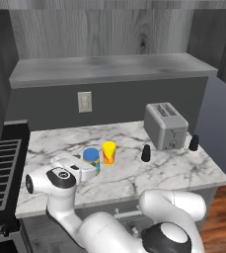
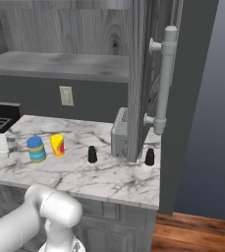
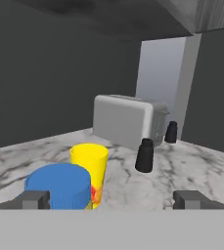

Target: There are various items on the counter. Only move the condiments/shakers into the cabinet.

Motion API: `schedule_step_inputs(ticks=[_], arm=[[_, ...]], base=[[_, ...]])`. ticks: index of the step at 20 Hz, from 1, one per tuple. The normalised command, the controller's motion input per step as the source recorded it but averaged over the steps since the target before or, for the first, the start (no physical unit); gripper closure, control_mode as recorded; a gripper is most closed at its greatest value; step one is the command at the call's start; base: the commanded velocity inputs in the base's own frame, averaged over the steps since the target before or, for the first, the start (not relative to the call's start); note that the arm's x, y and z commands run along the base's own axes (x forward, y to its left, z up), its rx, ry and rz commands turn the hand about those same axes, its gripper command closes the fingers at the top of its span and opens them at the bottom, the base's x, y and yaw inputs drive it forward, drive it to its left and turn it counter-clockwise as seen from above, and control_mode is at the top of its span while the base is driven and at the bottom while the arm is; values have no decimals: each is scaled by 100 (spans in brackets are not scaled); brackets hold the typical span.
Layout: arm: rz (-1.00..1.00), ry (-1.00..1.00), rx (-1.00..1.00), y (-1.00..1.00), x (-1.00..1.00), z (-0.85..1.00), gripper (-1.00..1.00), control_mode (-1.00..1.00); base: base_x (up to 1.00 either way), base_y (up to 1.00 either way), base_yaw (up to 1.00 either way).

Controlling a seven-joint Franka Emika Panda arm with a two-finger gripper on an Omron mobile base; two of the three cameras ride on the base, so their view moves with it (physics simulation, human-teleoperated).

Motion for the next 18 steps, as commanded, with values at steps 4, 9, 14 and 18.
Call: schedule_step_inputs(ticks=[4, 9, 14, 18], arm=[[5, 0, -2, -1, 27, -28, -100, -100], [4, 0, -2, 0, 26, -16, -100, -100], [3, 0, 0, -2, 28, -5, -100, -100], [3, 0, 0, 0, 21, -10, -100, -100]], base=[[0, 0, 0], [0, 0, 0], [0, 0, 0], [0, 0, 0]])
